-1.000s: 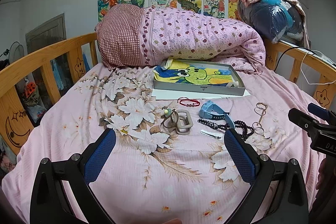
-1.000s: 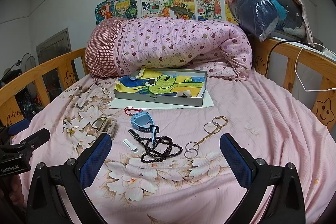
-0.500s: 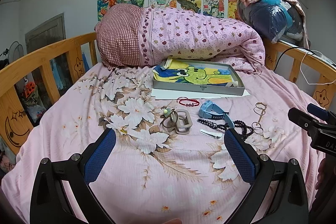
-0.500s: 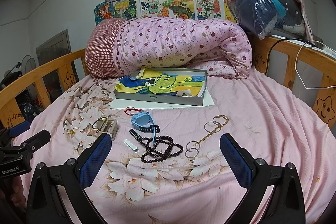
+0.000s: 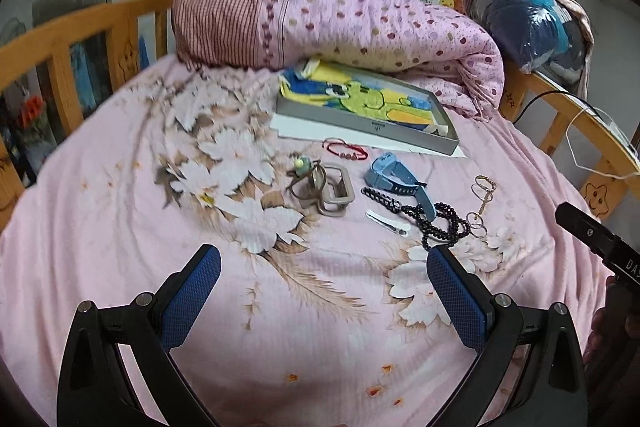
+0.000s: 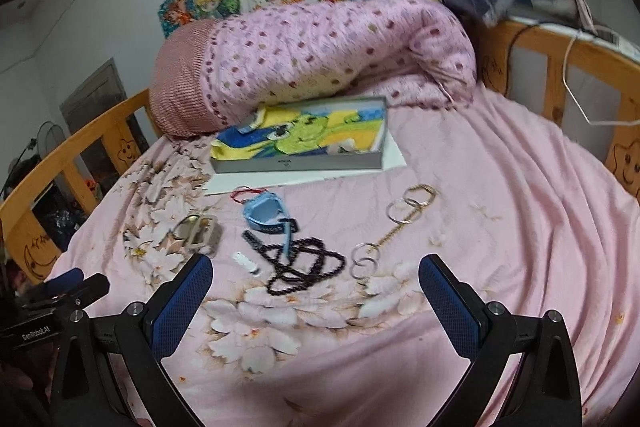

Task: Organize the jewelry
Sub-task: 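Grasp the blue smartwatch with the left gripper while the right gripper reaches for the silver rings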

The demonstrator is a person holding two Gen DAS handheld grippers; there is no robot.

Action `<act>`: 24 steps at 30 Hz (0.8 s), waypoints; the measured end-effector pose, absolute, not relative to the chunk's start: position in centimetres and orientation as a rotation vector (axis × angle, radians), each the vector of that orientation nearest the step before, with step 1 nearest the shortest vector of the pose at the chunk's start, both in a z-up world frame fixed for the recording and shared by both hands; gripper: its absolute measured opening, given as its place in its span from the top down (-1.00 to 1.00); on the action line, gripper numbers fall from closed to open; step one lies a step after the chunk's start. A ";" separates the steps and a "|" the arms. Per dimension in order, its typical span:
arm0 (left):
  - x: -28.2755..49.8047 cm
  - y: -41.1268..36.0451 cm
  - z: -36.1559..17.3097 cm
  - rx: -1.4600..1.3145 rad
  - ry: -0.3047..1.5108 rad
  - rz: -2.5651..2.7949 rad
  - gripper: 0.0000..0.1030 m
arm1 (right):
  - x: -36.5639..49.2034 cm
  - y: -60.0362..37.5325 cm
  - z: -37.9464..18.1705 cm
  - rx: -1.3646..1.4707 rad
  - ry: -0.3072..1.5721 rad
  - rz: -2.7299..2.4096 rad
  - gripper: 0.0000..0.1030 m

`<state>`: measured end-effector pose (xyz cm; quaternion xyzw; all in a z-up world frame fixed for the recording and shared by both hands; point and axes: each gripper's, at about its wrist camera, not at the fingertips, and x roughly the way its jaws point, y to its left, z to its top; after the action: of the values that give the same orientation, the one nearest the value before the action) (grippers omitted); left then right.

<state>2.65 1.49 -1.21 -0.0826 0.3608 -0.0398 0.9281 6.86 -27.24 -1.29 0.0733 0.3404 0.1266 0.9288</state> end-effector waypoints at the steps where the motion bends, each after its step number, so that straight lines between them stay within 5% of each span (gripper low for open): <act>1: 3.0 1.6 -1.2 -0.174 0.750 -0.085 -0.96 | 7.1 -27.8 -1.3 0.163 0.703 0.255 -1.00; 24: 15.4 -2.6 -3.6 -0.041 0.838 -0.295 -0.96 | 20.3 -32.1 -5.3 0.144 0.737 0.378 -1.00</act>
<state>15.43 -2.62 -3.63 -0.0197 0.4055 -0.1427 0.9027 20.32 -32.11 -5.34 0.0697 0.3579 0.1836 0.9129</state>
